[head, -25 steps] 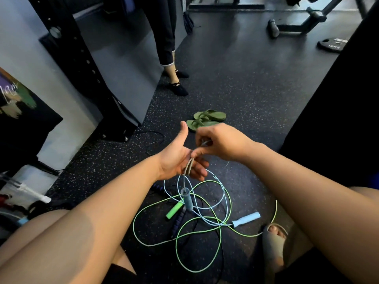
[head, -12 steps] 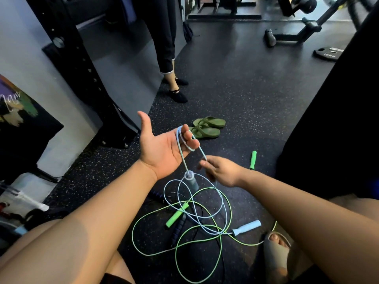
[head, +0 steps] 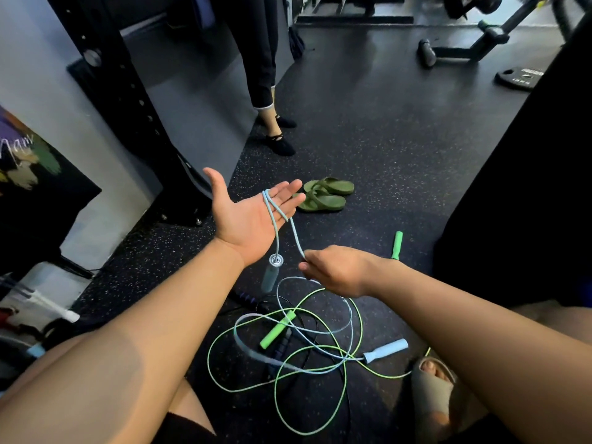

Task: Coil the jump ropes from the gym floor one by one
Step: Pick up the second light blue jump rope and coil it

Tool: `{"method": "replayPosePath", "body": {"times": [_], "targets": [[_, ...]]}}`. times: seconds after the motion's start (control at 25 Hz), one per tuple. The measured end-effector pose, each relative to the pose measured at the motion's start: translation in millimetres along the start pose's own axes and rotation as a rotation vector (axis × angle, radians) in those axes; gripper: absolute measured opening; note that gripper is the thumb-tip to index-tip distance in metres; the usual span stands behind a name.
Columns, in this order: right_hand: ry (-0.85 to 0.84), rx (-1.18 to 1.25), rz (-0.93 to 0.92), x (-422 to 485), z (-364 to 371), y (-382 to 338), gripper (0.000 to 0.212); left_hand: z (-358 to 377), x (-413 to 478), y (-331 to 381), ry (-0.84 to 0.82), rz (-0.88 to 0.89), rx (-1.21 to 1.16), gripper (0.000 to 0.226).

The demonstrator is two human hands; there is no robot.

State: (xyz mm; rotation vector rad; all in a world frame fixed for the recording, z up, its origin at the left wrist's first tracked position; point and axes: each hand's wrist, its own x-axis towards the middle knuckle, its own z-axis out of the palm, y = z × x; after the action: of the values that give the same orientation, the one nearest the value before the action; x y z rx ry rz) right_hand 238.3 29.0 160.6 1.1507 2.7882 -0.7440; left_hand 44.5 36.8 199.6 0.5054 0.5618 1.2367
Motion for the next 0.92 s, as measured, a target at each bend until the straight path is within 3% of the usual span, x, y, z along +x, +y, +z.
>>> {"method": "replayPosePath", "body": {"times": [0.24,0.44,0.6,0.92], "targets": [[-0.021,-0.054,0.070,-0.4,-6.1,-5.4,0.040,-0.7,3.1,6.7,0.005,0.032,0.029,0.139],[0.154,-0.195,-0.006,-2.3,-25.7,-14.3,0.037,-15.2,14.0,-10.2,0.136,-0.043,0.488,0.133],[0.311,-0.068,-0.076,-0.9,-41.0,-10.4,0.031,-12.1,7.8,-31.1,-0.035,-0.233,0.894,0.147],[0.373,0.328,0.033,-4.0,-56.2,27.2,0.030,8.2,-7.6,-36.9,-0.224,-0.456,0.851,0.118]]}}
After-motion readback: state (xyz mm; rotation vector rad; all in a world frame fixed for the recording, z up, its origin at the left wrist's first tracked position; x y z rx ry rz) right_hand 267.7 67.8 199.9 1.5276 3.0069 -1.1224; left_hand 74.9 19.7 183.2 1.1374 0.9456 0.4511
